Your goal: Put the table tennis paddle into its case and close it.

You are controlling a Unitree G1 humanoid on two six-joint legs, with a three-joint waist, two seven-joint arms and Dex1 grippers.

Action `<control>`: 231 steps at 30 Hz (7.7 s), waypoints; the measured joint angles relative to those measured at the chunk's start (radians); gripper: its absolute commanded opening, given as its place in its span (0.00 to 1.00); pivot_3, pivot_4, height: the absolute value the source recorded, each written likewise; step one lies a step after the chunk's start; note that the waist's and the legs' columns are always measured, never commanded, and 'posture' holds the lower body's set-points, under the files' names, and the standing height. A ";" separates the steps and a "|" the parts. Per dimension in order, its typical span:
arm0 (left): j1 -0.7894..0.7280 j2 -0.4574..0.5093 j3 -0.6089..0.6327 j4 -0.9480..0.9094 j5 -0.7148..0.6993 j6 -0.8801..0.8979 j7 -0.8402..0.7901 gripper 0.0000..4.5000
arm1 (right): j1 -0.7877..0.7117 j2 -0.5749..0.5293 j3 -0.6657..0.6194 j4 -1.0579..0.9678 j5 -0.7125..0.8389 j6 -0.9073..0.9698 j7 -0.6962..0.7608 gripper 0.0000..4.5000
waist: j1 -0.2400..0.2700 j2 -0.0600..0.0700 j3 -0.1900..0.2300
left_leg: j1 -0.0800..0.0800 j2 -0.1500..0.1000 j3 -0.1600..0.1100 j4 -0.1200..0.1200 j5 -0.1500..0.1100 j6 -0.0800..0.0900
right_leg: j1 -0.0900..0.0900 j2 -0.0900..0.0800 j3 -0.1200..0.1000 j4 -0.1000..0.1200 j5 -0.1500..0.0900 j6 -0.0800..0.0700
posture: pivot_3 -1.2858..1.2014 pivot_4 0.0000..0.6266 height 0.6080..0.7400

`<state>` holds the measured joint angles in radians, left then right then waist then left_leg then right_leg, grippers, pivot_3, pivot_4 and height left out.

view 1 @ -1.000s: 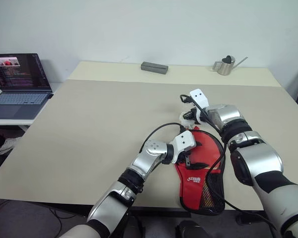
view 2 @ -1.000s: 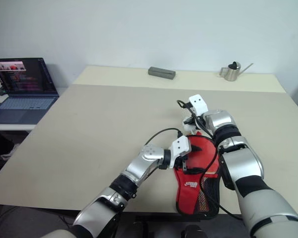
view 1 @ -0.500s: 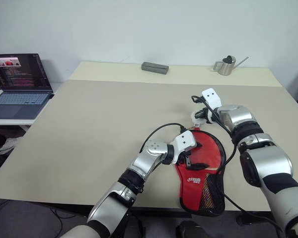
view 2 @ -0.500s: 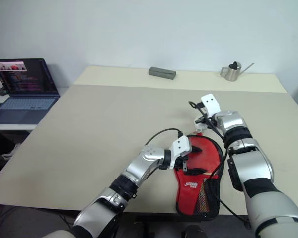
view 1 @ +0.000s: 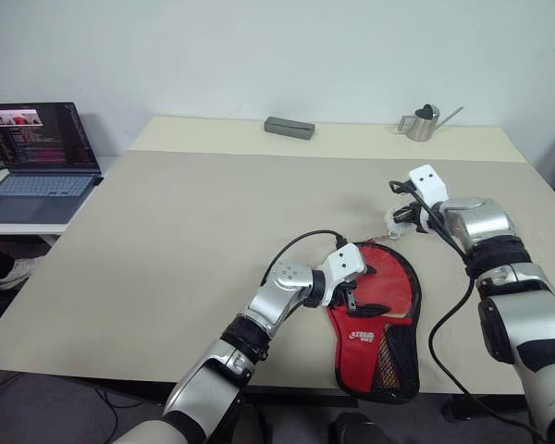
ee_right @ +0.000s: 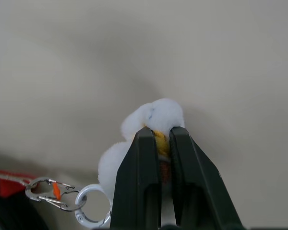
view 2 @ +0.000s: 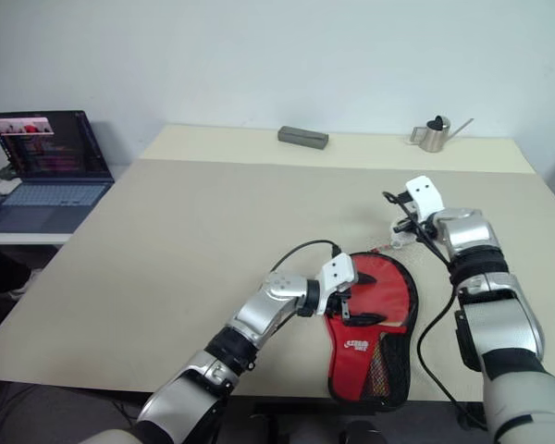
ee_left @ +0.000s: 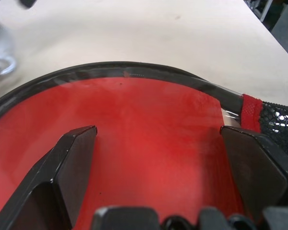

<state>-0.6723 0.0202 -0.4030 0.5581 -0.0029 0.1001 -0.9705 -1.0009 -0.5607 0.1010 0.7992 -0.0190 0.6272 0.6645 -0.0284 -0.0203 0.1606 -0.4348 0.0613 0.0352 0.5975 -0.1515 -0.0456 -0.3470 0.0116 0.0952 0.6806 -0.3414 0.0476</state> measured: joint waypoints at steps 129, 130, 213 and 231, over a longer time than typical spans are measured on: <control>-0.101 0.280 0.161 -0.282 -0.254 0.285 -0.212 1.00 | 0.510 -0.343 -0.081 -0.704 0.429 0.379 0.199 0.41 | 0.010 0.011 0.008 | -0.015 -0.033 -0.049 0.011 -0.007 0.014 | 0.026 -0.033 -0.051 -0.016 -0.014 0.011 | 0.52 0.24 1.00; -0.093 0.290 0.165 -0.282 -0.254 0.285 -0.210 1.00 | 0.495 -0.325 -0.080 -0.688 0.430 0.379 0.199 0.41 | 0.010 0.011 0.008 | -0.015 -0.033 -0.049 0.011 -0.007 0.014 | 0.026 -0.033 -0.051 -0.016 -0.014 0.011 | 0.52 0.24 1.00; -0.009 0.352 0.164 -0.379 -0.264 0.311 -0.180 1.00 | 0.027 0.082 -0.010 -0.126 0.124 0.170 0.100 0.05 | 0.000 0.000 0.021 | -0.011 -0.031 -0.034 0.009 -0.003 0.014 | 0.010 -0.032 -0.028 0.001 -0.010 0.011 | 0.52 0.24 1.00; -0.049 0.310 0.115 -0.327 -0.229 0.257 -0.201 1.00 | 0.309 -0.176 -0.156 -0.733 0.317 0.442 0.160 0.52 | 0.009 0.001 0.022 | -0.017 -0.032 -0.035 0.010 -0.004 0.015 | 0.008 -0.032 -0.030 -0.001 -0.011 0.012 | 0.52 0.24 1.00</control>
<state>-0.7217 0.3298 -0.2881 0.2310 -0.2317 0.3572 -1.1717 -0.6917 -0.7368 -0.0546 0.0659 0.2980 1.0693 0.8241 -0.0194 -0.0197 0.1829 -0.4518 0.0291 0.0007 0.6077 -0.1551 -0.0308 -0.3393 -0.0205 0.0649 0.6794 -0.3519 0.0594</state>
